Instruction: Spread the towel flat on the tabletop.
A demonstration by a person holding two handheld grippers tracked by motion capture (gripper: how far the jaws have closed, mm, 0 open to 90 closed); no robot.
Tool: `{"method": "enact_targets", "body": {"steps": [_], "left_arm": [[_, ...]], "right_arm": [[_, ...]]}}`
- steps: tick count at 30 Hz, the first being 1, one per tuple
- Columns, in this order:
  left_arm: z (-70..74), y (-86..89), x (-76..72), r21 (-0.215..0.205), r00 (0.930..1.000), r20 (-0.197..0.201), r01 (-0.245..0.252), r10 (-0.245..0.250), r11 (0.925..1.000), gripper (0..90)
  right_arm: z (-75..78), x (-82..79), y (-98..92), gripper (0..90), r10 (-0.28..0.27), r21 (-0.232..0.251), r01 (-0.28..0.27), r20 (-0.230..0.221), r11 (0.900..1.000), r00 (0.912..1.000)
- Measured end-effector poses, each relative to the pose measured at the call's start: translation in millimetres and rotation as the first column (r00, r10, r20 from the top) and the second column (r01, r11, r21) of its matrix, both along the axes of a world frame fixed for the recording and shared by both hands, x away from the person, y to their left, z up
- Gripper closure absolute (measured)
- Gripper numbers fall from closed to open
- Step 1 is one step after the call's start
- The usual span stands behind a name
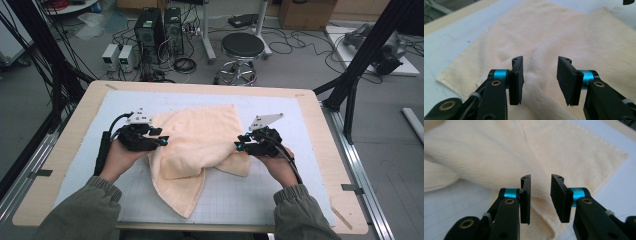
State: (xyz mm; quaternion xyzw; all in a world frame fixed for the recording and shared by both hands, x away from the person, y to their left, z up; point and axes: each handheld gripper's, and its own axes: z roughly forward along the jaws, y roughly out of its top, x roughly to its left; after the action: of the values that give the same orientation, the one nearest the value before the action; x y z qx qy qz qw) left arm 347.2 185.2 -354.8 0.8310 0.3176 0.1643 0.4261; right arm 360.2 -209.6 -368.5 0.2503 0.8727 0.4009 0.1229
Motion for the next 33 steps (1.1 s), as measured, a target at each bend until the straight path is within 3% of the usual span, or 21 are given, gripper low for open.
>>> {"method": "enact_targets", "body": {"steps": [5,9,12,19,23,27,28,31,33], "left_arm": [[10.9,0.1,-37.6,-0.027,0.9975,0.044,0.056,-0.055,0.9981,53.5],[3.3,-16.3,-61.4,-0.021,0.9908,0.039,0.130,-0.129,0.9913,53.5],[-6.9,-36.1,-71.8,0.004,0.9798,0.027,0.198,-0.198,0.9801,53.8],[-39.5,-70.9,-83.8,0.018,0.9445,-0.027,0.328,-0.327,0.9446,56.7],[-55.2,-80.7,-86.1,0.038,0.9269,-0.084,0.370,-0.366,0.9284,58.0],[-63.9,-87.3,-85.5,0.056,0.9144,-0.134,0.392,-0.382,0.9184,57.6],[-66.1,-88.6,-86.0,0.070,0.9097,-0.143,0.402,-0.390,0.9128,57.4],[-75.8,-92.3,-88.4,0.117,0.9020,-0.161,0.420,-0.400,0.8999,57.5],[-78.9,-91.0,-90.9,0.104,0.9088,-0.137,0.409,-0.394,0.9067,58.6]], "right_arm": [[10.8,-26.9,-2.1,66.0,0.036,0.005,-0.036,0.052,0.999,0.9980],[6.7,-43.0,0.9,64.1,0.060,-0.005,-0.059,0.061,0.998,0.9963],[-0.9,-49.4,1.2,63.0,0.068,-0.004,-0.068,0.062,0.998,0.9958],[-14.5,-57.1,-5.1,59.5,0.064,0.041,-0.066,0.055,0.997,0.9964],[-21.8,-59.1,-7.7,58.8,0.062,0.049,-0.064,0.037,0.997,0.9974],[-23.6,-60.3,-8.1,58.5,0.064,0.048,-0.066,0.040,0.997,0.9971],[-23.4,-60.5,-7.9,58.5,0.067,0.050,-0.069,0.045,0.996,0.9967],[-23.2,-61.0,-7.3,58.3,0.065,0.047,-0.067,0.051,0.997,0.9966],[-23.3,-61.4,-7.1,58.2,0.065,0.045,-0.067,0.052,0.997,0.9965]]}}
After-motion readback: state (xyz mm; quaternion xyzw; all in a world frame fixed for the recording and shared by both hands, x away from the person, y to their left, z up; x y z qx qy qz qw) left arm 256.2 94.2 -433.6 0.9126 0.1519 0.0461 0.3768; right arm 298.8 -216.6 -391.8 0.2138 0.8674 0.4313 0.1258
